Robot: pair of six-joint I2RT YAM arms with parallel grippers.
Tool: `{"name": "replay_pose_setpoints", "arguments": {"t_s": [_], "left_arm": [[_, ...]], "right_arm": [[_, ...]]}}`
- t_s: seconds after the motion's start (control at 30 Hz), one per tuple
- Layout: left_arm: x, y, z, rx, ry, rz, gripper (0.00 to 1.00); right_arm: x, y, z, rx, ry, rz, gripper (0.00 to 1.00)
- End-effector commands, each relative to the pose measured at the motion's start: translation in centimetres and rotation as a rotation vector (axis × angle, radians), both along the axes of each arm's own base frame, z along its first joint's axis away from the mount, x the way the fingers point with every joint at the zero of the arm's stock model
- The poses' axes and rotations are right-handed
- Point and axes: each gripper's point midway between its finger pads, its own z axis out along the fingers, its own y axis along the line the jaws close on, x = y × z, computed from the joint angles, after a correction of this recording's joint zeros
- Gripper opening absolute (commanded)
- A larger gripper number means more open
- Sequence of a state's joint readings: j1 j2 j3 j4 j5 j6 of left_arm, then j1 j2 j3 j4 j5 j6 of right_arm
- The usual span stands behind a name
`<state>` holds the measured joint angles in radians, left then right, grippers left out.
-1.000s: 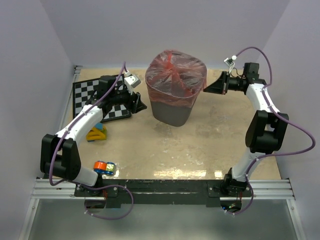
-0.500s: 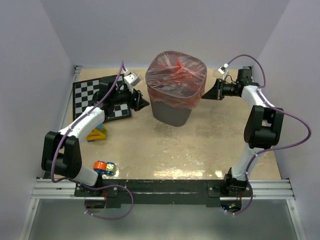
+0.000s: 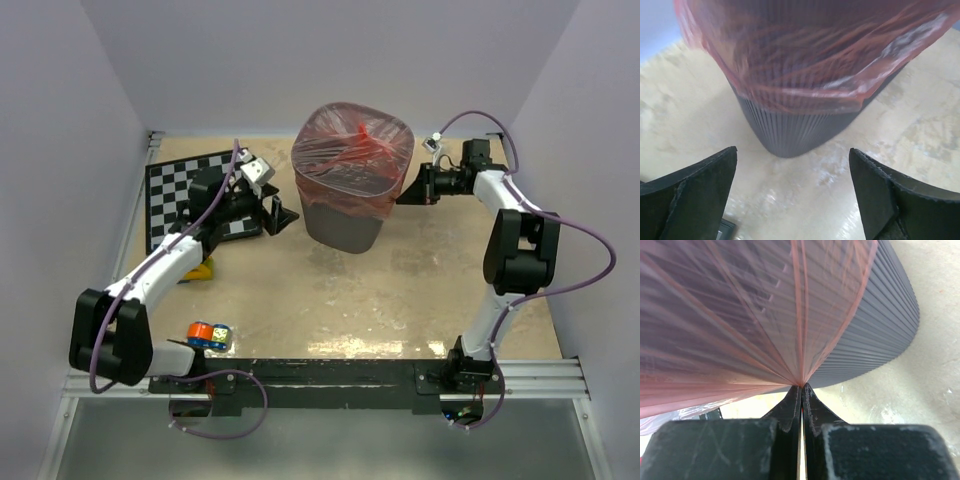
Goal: Put the trash bags into the trash bin
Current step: Place the trash bag in the trash bin.
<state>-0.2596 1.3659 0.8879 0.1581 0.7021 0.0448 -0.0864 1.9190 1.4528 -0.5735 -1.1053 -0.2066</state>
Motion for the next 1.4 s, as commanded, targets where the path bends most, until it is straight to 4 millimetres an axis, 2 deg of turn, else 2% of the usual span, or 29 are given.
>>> {"name": "replay_pose_setpoints", "arguments": {"t_s": [0.0, 0.07, 0.13, 0.2, 0.33, 0.6, 0.8, 0.87, 0.93, 0.97, 1.13, 1.27, 1.37], "left_arm": [[1.6, 0.4, 6.2, 0.028, -0.375, 0.09, 1.0], [1.5, 0.4, 6.9, 0.053, -0.463, 0.11, 1.0], [0.7, -0.4, 7.1, 0.062, -0.499, 0.062, 0.93], [-0.4, -1.3, 7.1, 0.087, -0.524, 0.016, 0.86], [-2.2, -2.6, 6.5, 0.149, -0.602, -0.028, 0.83], [-1.1, -3.9, 7.5, 0.112, -0.624, 0.04, 0.69], [-0.4, -6.0, 7.0, 0.107, -0.614, 0.022, 0.39], [-0.4, -6.5, 6.6, 0.104, -0.608, 0.011, 0.26], [-0.1, -6.7, 6.3, 0.111, -0.605, 0.017, 0.08], [0.1, -6.6, 6.1, 0.118, -0.601, 0.027, 0.0], [0.6, -5.2, 2.7, 0.249, -0.587, 0.049, 0.0], [-0.5, -3.8, -0.8, 0.35, -0.594, 0.014, 0.0], [-0.9, -3.3, -2.3, 0.395, -0.596, -0.01, 0.0]], "right_arm": [[-0.2, -0.4, 2.1, -0.047, -0.072, -0.012, 0.0], [0.0, -0.5, 2.1, -0.054, -0.069, -0.022, 0.0], [0.2, -0.7, 2.2, -0.062, -0.073, -0.029, 0.0], [0.3, -0.7, 2.5, -0.067, -0.081, -0.032, 0.0], [0.4, -0.7, 2.7, -0.068, -0.086, -0.034, 0.0], [0.1, -0.6, 2.5, -0.058, -0.076, -0.034, 0.0], [0.2, -0.5, 2.6, -0.048, -0.073, -0.035, 0.0], [0.1, -0.5, 2.7, -0.045, -0.072, -0.036, 0.0], [0.1, -0.6, 2.7, -0.047, -0.075, -0.038, 0.0], [0.1, -0.5, 2.7, -0.047, -0.075, -0.037, 0.0], [0.3, -1.1, 1.6, -0.103, -0.082, -0.046, 0.0], [0.2, -1.7, -0.1, -0.148, -0.059, -0.052, 0.0], [0.3, -1.7, -0.4, -0.151, -0.054, -0.048, 0.0]]}}
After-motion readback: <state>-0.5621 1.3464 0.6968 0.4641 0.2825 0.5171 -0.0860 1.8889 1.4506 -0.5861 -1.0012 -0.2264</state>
